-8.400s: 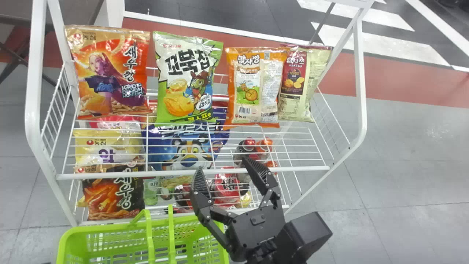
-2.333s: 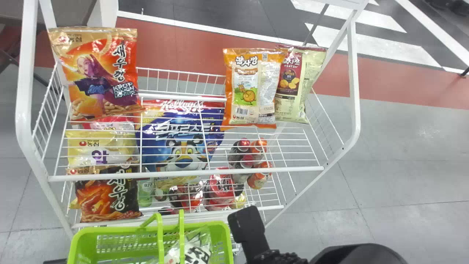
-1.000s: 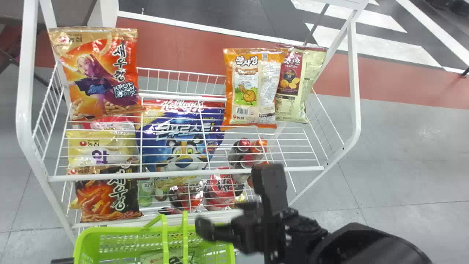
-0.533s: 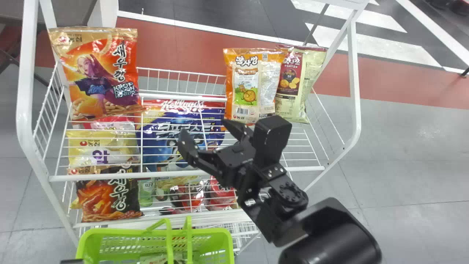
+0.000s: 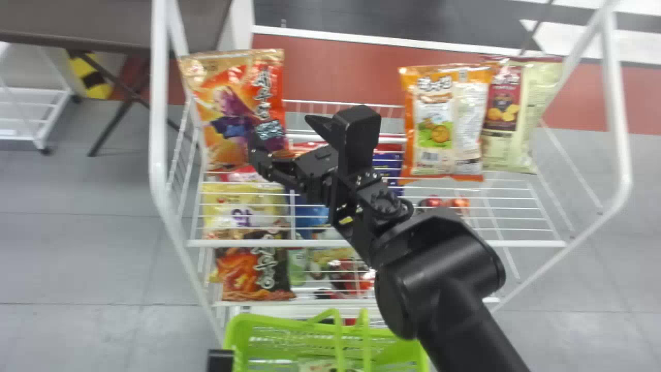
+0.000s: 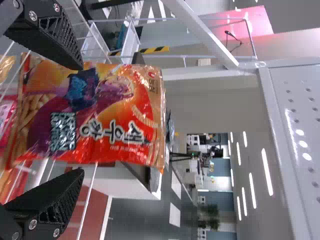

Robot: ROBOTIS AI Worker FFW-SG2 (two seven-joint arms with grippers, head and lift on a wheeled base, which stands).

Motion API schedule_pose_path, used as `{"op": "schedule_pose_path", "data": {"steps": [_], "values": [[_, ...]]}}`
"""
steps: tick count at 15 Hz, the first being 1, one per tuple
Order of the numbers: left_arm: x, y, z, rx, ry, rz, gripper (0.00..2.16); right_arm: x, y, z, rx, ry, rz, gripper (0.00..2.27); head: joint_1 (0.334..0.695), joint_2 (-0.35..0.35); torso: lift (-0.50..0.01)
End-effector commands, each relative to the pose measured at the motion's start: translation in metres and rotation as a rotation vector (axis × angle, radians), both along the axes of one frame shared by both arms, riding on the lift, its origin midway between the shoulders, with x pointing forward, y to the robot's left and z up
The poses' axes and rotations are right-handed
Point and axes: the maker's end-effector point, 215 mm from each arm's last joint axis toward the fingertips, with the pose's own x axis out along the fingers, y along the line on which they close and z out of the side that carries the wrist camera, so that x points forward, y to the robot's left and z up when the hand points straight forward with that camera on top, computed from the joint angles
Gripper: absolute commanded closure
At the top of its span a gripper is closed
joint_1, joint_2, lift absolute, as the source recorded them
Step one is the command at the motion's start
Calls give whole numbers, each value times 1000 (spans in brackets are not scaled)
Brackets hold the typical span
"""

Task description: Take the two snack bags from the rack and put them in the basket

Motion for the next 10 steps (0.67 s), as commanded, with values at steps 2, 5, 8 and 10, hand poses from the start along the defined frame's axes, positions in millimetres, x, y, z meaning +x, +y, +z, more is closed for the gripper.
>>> {"op": "schedule_pose_path", "data": {"steps": [2, 5, 8, 10], "values": [[-1, 3, -1, -4, 7, 2, 2142, 36, 34, -8, -22, -2, 40, 83, 695, -2, -11], [0, 5, -2, -8, 12, 6, 2142, 57, 33, -3, -73, -46, 8, 97, 695, 30, -11], [2, 4, -1, -9, 7, 4, 2142, 68, 26, -2, -60, -31, -9, 127, 695, 29, -11], [4, 3, -4, -4, 9, 6, 2142, 77, 22, -3, -53, -13, -4, 404, 695, 24, -11]]}}
